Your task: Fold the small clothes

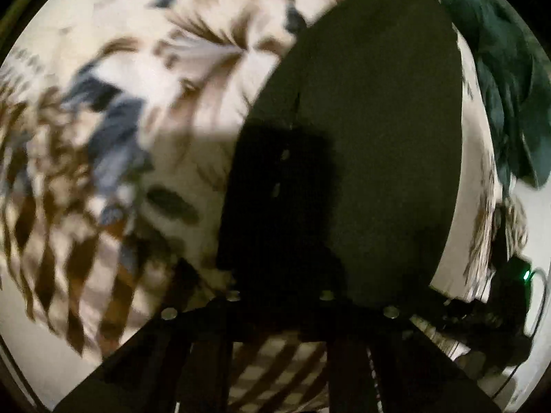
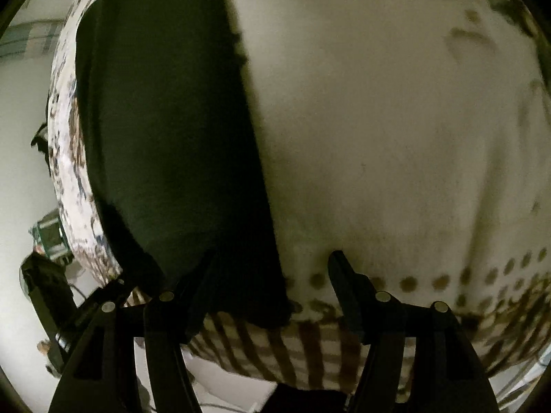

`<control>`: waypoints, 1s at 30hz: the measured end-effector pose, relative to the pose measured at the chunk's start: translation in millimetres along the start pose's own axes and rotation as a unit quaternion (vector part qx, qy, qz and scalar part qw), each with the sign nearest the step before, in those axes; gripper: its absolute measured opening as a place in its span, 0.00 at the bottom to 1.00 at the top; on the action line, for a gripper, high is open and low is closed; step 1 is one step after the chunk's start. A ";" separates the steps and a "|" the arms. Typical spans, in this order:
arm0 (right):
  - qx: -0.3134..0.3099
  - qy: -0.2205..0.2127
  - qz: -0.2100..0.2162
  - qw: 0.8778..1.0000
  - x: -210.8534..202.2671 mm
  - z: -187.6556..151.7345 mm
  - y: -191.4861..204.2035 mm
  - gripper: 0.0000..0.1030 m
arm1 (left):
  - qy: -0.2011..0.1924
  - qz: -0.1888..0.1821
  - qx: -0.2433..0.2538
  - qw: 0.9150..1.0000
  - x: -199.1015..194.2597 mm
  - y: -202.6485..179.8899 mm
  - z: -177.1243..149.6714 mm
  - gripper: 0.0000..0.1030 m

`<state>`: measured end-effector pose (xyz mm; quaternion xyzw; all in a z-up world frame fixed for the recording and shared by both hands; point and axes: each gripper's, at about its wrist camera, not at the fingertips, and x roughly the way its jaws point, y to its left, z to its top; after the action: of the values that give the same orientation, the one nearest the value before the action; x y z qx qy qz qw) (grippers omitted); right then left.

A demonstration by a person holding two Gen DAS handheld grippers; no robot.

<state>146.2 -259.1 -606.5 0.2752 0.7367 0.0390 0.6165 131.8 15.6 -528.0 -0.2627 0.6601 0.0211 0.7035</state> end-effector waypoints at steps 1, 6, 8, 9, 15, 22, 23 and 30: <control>0.005 -0.008 -0.004 1.000 -2.2 -2.8 -1.3 0.47 | -0.010 -0.001 0.000 1.000 -7.3 -2.8 -2.6 0.08; 0.002 -0.004 0.010 1.000 -6.0 -7.4 -5.2 0.23 | -0.063 -0.014 0.030 0.997 -54.5 -28.0 -16.6 0.07; -0.006 0.001 0.015 1.000 -3.5 -11.4 -2.0 0.23 | -0.070 -0.017 0.035 0.997 -63.7 -29.2 -16.9 0.07; -0.010 0.007 0.016 1.000 -0.9 -13.5 1.1 0.23 | -0.070 -0.015 0.038 0.997 -65.8 -30.9 -14.9 0.07; -0.018 0.019 0.014 1.000 8.4 -17.0 10.5 0.27 | -0.078 0.007 0.022 0.997 -60.9 13.3 2.3 0.08; 0.008 0.006 0.081 0.997 13.4 -6.6 12.3 0.57 | -0.049 0.005 0.013 0.999 -48.7 35.3 -4.7 0.04; 0.008 0.009 0.086 0.996 17.5 -4.7 13.1 0.57 | -0.052 0.007 0.018 0.998 -49.4 34.4 -6.1 0.03; 0.000 -0.001 0.066 0.998 15.4 -15.4 18.9 0.02 | -0.065 0.026 0.012 0.997 -54.5 31.4 -3.9 0.03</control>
<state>137.3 -231.8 -609.1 0.3234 0.7161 0.0792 0.6134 109.4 58.4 -487.6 -0.2354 0.6196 0.0482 0.7473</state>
